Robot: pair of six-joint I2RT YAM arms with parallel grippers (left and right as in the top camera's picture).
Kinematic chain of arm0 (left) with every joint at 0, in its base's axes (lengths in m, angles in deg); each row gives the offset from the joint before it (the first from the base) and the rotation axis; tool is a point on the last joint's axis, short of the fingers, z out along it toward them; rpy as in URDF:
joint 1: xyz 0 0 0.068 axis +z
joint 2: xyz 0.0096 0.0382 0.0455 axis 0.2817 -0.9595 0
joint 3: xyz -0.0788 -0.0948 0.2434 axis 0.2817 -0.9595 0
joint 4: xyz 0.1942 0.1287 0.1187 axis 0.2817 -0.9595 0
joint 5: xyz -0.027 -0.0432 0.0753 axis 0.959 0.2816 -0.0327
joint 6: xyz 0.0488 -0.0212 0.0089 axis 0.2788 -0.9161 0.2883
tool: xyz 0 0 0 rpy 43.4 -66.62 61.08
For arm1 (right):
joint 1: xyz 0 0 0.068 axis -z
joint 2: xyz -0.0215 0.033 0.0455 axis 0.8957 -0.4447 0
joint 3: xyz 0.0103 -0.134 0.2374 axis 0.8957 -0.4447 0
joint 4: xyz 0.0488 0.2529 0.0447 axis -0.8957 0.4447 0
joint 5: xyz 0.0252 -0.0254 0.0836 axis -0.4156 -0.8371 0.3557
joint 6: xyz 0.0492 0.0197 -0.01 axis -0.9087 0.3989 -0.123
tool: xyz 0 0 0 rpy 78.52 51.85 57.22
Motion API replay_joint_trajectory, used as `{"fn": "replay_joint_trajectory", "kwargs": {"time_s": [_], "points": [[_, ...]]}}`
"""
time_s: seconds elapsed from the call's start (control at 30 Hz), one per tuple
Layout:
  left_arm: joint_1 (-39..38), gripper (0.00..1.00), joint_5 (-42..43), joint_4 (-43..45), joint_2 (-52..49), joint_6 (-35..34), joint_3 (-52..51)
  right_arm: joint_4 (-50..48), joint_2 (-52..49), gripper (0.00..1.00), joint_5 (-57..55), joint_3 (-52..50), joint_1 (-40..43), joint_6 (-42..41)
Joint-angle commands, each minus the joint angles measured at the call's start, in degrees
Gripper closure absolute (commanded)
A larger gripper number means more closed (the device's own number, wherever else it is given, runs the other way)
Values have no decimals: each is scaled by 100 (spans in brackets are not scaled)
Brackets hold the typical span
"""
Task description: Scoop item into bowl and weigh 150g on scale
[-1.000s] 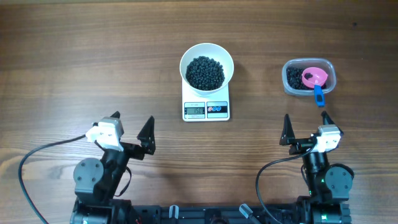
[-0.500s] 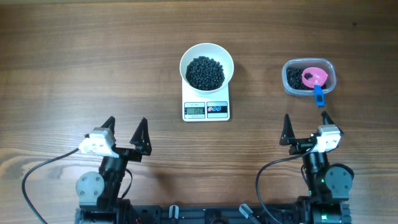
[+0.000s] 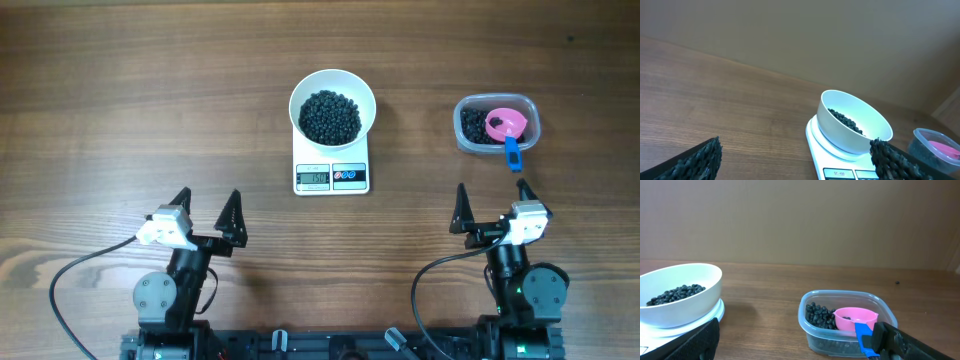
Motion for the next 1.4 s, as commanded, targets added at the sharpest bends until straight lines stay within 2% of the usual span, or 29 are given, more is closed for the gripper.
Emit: {"fn": "replay_joint_trajectory", "kwargs": {"time_s": [0.0,0.07,0.17,0.27,0.53,0.73,1.1,1.37], "points": [[31,0,-42,-138,63,37,-48,-13,46,0,-96,-7,-39,70],[31,0,-59,-138,63,293,-48,-13,46,0,-98,-7,-39,70],[31,0,-107,-138,63,315,-48,-13,46,0,-98,-7,-39,70],[31,0,-107,-140,63,769,-48,-13,46,0,-96,-7,-39,72],[31,0,-929,-212,63,691,-48,-13,46,0,-96,-7,-39,68],[31,0,-920,-216,63,734,-48,-13,46,0,-98,-7,-39,70],[26,0,-879,-221,63,2214,-48,-13,46,0,-98,-7,-39,70],[31,0,-881,-221,63,2194,-48,-13,46,0,-98,-7,-39,70]]}}
